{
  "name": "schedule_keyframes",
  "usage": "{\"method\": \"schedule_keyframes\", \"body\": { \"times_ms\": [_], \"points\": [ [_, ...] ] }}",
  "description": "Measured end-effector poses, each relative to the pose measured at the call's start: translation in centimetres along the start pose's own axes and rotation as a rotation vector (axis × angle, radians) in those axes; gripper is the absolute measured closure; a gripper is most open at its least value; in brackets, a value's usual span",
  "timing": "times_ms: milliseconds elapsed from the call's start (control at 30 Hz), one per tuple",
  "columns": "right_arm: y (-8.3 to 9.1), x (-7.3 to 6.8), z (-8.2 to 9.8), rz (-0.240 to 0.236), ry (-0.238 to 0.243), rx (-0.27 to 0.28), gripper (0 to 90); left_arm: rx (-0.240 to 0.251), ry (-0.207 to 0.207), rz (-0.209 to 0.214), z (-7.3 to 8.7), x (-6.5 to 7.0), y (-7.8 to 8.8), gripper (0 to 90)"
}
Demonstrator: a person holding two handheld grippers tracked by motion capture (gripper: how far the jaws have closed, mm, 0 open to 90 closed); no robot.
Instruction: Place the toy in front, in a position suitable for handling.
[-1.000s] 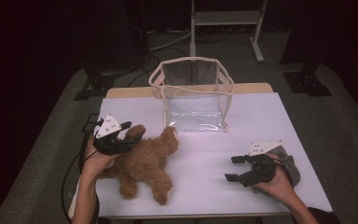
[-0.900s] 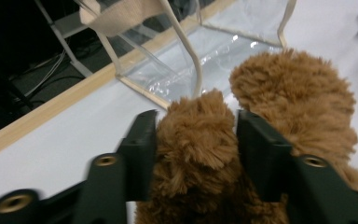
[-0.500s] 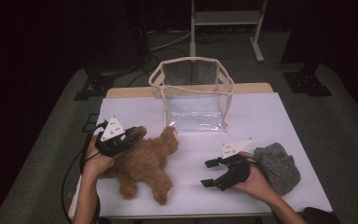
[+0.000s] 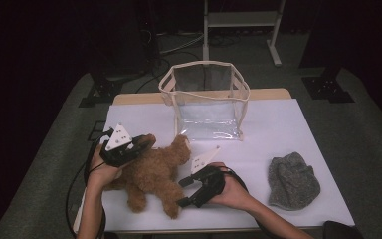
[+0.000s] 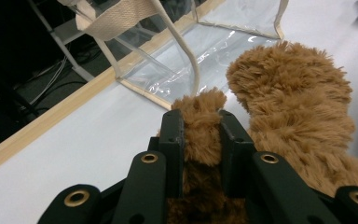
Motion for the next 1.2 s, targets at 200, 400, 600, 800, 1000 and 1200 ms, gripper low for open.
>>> {"method": "schedule_keyframes", "body": {
  "times_ms": [200, 400, 600, 800, 1000, 1200],
  "points": [
    [-2.6, 0.3, 0.2, 0.023, -0.006, -0.066, 39.5, 0.002, -0.001, 0.002, -0.1, 0.0, -0.1, 74.7],
    [-3.0, 1.6, 0.5, 0.024, -0.093, -0.064, 63.1, 0.009, -0.001, -0.002, -0.2, 0.0, 0.1, 75.9],
    [-2.7, 1.4, 0.1, 0.045, -0.054, -0.093, 73.5, 0.005, -0.014, -0.016, -0.5, -0.1, 0.3, 78.6],
    [-1.9, 1.2, -0.5, 0.058, -0.032, -0.094, 75.9, 0.03, 0.004, -0.014, -0.7, -0.6, 1.1, 79.6],
    [-0.5, 0.6, -1.5, 0.079, -0.001, -0.09, 77.7, 0.062, -0.001, -0.01, -1.8, -0.4, 2.1, 80.1],
    [1.2, 0.3, -1.7, 0.101, 0.009, -0.087, 78.2, 0.11, -0.011, 0.011, -3.4, 0.3, 2.5, 80.4]
  ]
}}
Point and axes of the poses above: each handheld gripper's, and its own axes: y roughly backward along the jaws, z roughly out of its underside, x roughly to its right, the point moved 7 cm from there along -y, roughly forward along the jaws, and after that the axes turned 1 degree about y, right-handed, at the moved point
